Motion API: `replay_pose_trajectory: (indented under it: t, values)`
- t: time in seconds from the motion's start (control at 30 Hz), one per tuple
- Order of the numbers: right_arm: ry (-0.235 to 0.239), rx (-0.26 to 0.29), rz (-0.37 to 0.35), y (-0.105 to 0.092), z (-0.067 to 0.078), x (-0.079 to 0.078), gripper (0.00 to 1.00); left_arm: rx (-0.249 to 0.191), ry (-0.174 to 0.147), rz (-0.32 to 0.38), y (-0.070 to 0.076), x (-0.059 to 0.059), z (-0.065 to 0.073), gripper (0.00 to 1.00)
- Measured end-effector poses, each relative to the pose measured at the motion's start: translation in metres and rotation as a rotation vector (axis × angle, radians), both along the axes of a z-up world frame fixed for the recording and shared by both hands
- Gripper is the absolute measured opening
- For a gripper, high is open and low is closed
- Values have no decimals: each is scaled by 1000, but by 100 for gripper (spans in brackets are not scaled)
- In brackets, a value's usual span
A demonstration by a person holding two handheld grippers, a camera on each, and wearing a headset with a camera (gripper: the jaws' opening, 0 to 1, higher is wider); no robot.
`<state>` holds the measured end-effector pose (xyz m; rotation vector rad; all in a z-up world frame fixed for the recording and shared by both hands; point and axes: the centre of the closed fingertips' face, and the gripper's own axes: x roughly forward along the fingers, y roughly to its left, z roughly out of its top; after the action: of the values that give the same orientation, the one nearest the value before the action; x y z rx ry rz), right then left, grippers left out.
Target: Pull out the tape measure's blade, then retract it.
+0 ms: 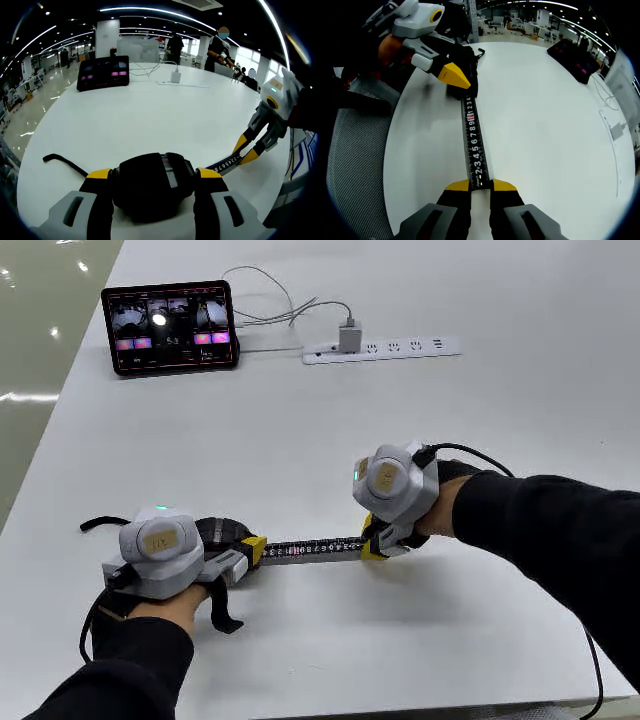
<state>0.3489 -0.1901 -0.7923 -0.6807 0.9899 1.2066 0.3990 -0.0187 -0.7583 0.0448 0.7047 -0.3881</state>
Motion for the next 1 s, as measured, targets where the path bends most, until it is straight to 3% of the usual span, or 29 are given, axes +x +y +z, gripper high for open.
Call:
replay_pose_trajectory:
  t: [1.0]
  values:
    - [-15, 26, 12, 11, 1, 2, 9, -12, 2, -3, 0, -1, 1, 60]
